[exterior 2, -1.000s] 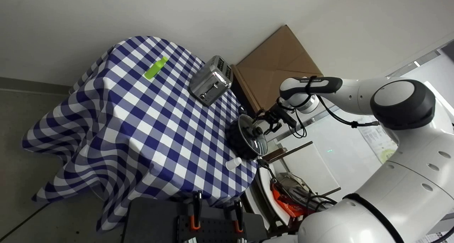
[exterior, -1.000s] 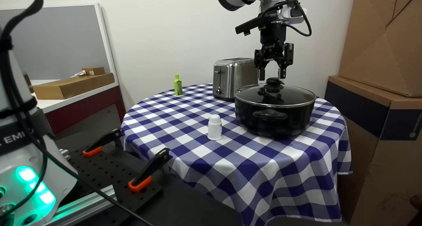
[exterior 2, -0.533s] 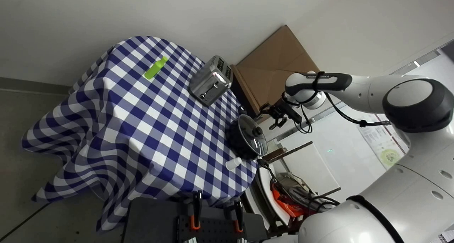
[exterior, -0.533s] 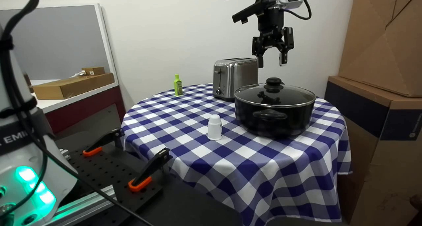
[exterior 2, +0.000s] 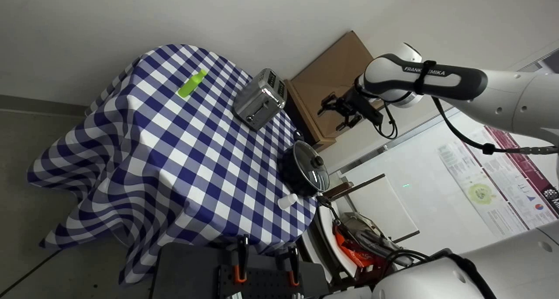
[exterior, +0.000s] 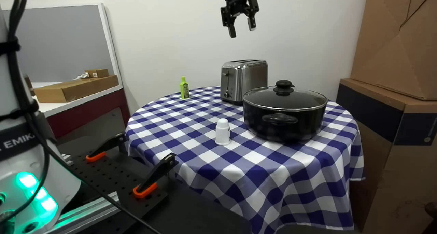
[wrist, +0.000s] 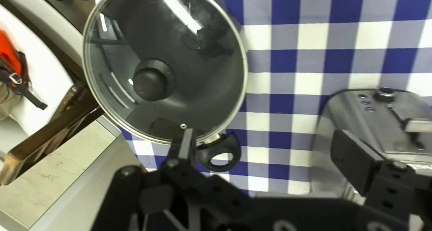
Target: Put the glass lid on the black pot
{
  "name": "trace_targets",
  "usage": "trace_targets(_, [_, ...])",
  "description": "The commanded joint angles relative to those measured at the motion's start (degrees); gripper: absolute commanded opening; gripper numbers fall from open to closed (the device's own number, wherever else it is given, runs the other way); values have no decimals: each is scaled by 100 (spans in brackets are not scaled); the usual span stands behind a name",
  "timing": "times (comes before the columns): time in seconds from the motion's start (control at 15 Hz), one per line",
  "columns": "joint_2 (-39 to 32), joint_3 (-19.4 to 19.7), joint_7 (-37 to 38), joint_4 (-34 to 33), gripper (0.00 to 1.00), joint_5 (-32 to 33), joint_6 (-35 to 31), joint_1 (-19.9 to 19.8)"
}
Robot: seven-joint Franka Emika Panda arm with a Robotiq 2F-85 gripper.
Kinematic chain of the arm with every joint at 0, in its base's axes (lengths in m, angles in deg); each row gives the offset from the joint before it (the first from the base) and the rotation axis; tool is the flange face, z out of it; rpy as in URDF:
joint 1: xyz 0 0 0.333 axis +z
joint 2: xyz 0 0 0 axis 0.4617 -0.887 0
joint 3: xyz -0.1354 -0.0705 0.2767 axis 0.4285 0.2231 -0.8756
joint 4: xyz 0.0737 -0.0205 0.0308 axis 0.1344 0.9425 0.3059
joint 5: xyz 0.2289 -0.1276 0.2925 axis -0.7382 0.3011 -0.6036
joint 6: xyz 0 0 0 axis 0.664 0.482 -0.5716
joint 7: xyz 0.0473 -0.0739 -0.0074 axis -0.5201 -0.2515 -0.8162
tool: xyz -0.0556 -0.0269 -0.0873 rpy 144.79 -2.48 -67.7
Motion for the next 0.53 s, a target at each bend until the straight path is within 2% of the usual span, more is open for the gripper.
trace_targets(0.0, [876, -405, 524, 497, 100, -483, 198, 139])
trace_targets(0.13, [1224, -647, 488, 648, 100, -1111, 534, 222])
trace_targets(0.2, [791, -624, 451, 336, 100, -725, 359, 81])
trace_targets(0.47, [1149, -782, 451, 564, 100, -1010, 506, 115])
